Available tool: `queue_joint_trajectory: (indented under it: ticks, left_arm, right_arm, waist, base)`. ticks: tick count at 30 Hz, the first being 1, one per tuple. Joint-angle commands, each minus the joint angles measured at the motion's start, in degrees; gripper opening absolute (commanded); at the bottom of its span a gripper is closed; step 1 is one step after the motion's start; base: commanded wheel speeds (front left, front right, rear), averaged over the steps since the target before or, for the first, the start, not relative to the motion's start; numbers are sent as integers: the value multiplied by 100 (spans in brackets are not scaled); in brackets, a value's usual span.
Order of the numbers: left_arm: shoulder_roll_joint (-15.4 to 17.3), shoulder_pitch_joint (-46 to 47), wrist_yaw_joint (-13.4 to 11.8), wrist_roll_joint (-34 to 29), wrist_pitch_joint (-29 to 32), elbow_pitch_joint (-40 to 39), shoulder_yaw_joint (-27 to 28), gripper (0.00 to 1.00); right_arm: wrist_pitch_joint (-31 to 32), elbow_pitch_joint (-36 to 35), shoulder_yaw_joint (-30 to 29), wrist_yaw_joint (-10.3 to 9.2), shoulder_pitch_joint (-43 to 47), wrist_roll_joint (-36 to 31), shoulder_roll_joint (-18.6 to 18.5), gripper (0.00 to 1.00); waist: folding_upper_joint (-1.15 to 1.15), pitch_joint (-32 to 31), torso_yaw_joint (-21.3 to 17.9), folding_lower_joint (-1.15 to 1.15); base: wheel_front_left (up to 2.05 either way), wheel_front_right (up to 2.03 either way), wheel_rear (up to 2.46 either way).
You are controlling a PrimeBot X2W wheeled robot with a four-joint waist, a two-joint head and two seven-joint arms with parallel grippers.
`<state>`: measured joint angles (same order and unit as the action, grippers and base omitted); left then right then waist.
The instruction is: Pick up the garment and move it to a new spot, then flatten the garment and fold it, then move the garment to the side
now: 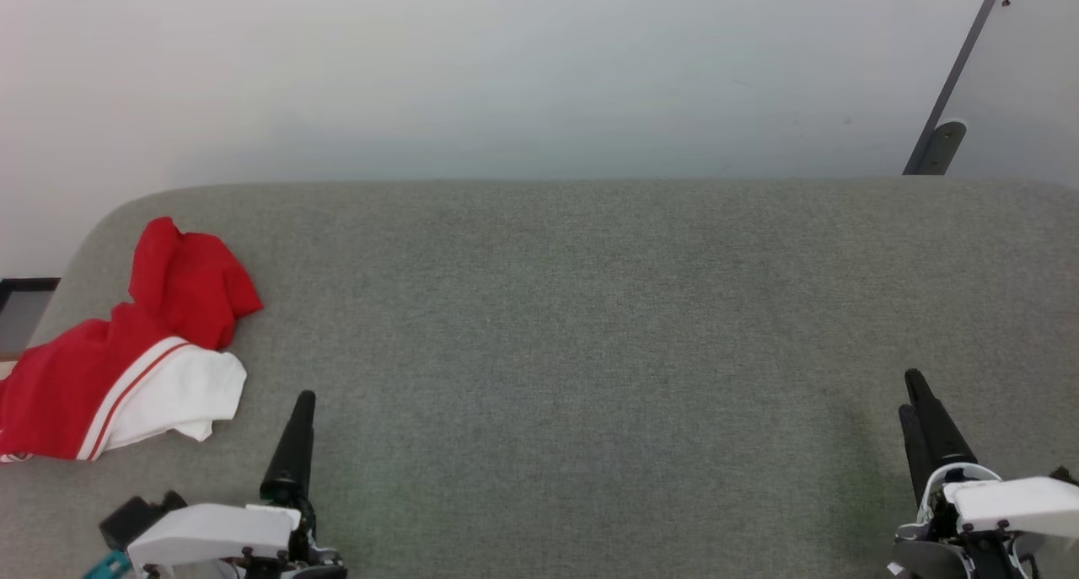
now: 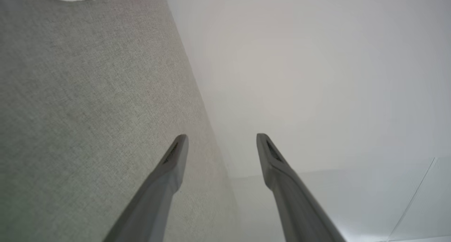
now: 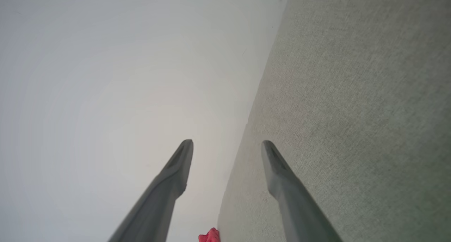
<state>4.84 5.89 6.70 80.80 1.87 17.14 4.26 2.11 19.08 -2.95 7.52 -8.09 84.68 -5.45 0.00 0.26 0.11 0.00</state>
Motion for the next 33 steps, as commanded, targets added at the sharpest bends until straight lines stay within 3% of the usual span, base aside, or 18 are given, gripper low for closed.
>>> queue_joint_trajectory:
  ticks: [1,20,33]
  left_arm:
    - [67,174,-19,-186,-43,-105,-11,100]
    - [245,162,-215,-2771,-476,-405,-171,100]
    - [450,220,-460,-4029,-727,-357,-433,100]
  right_arm:
    - [-51,-54,68,-1,-216,-134,-85,100]
    - [-497,-88,312,-2,-525,-2589,-338,100]
    - [-749,44,441,-2,-656,-4187,-403,100]
  waist:
    - [0,0,2,0]
    - [0,8,21,0]
    - [0,-12,32,0]
  base:
    - [0,0,0]
    - [0,0,0]
    - [0,0,0]
